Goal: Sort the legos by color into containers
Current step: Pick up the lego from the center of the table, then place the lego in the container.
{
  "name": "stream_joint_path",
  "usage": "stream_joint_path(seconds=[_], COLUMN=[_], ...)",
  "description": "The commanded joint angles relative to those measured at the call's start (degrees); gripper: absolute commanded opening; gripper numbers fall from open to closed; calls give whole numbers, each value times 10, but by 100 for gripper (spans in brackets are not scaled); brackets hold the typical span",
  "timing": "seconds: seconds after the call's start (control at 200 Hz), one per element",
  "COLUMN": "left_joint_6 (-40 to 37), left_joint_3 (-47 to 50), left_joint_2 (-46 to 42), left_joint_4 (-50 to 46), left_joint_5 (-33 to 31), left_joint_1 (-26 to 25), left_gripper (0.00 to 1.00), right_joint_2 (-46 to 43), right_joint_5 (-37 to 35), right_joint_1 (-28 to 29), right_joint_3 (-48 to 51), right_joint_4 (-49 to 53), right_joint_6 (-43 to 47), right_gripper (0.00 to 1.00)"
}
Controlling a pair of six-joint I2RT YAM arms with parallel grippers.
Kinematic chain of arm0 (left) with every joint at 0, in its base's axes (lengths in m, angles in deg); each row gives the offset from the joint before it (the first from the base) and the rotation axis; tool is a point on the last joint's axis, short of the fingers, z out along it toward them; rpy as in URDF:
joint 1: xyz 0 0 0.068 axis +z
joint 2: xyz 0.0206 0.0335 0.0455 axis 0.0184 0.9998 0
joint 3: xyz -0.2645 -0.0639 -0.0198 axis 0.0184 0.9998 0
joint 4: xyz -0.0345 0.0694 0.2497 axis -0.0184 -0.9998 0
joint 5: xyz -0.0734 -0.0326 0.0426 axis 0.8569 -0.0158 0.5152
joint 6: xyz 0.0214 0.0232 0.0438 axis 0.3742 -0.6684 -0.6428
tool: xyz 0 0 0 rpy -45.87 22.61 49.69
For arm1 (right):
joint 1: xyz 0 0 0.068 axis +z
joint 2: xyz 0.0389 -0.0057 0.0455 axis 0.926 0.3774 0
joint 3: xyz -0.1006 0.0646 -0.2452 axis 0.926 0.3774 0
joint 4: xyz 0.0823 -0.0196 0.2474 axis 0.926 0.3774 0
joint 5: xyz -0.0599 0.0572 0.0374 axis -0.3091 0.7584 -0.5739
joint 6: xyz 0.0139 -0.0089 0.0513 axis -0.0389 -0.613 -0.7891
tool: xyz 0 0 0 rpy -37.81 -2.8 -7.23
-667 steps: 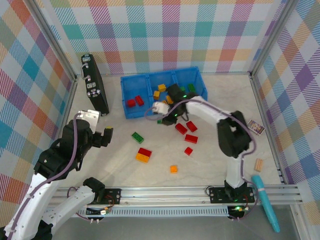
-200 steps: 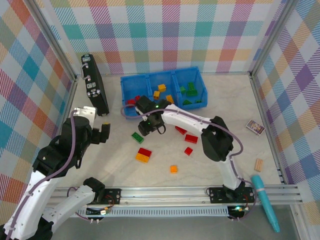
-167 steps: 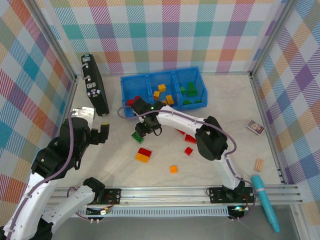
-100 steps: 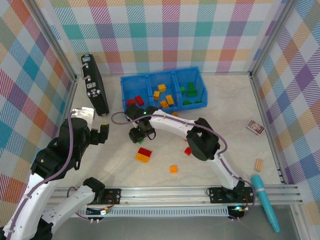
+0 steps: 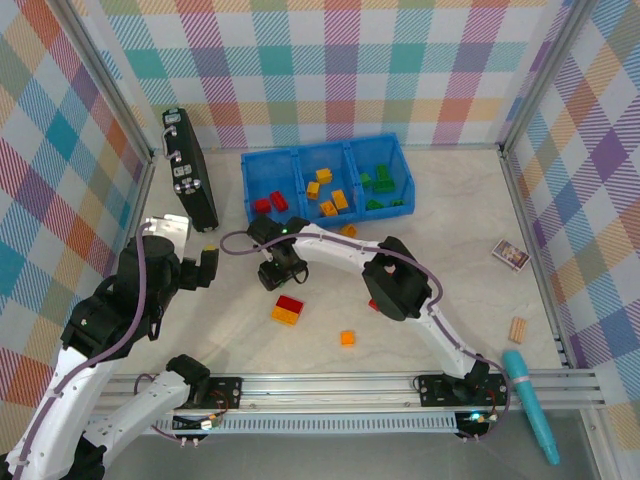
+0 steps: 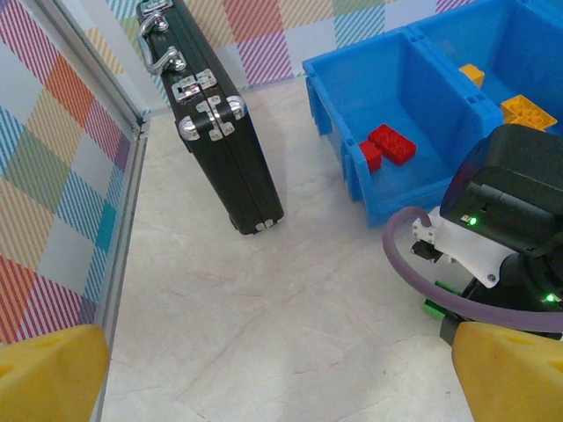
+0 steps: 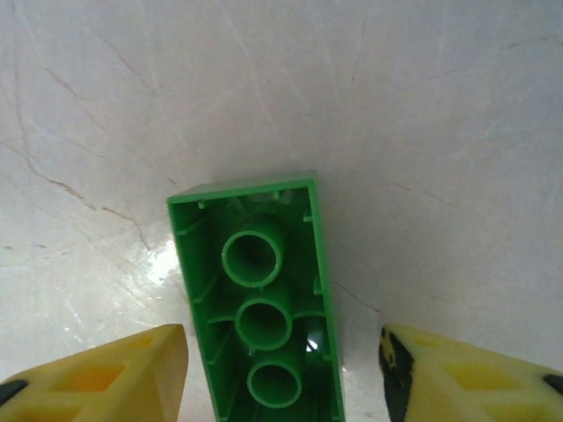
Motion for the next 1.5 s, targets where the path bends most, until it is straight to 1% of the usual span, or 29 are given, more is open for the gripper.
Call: stream_joint_path(seconds=[0.0,0.03,0.055,0.09,0.15,0.255,0.315,0.4,0.465,0.56,0.67,0.83,0.945,1.06,1.4,1.495], left_joint_6=[-3,-1,0,1,4,5,5,4,1,-3,-3,15,16,13,6,6], left_joint_3=[-4,-6,-7,-10,-14,-11,-9,-8,-7,-2,1,-7,-2,-8,-23,-25], left_joint_2=[-3,-3,-3,-2,-3,-13,-16,-16,-15,-11,-2,8,6,14,9,10], left_joint_4=[11,10,10,8,4,3,0,-3,0,7,14,6,10,4,-15,-19], left_joint_5=[2,3,4,4,4,0,-3,-5,-5,-8,-10,-10,-12,-8,-24,-26], left_joint_1=[5,5,5,5,5,5,5,5,5,5,5,5,5,5,5,5], left_gripper=[100,100,100,100,100,100,100,100,100,100,100,100,100,100,100,100], right_joint_2=[8,4,0,-5,-23,-81,-134,-212,-271,-335,-363,-350,-322,-285,-119,-72], right_joint_5=[-13,-18,-21,-25,-29,-48,-55,-68,-83,-92,-95,-134,-130,-129,-103,-91], right_joint_1=[4,4,3,2,-3,-25,-48,-88,-129,-200,-271,-312,-336,-348,-380,-387], right_joint_3=[-4,2,6,14,31,99,146,207,242,263,248,181,141,99,-69,-114], right_joint_4=[11,9,9,11,18,18,17,21,25,28,22,21,7,-7,4,7], right_joint_6=[9,11,14,18,26,39,43,52,64,87,118,161,169,167,174,189], right_gripper=[42,33,28,23,19,18,18,18,18,18,19,20,20,20,21,21])
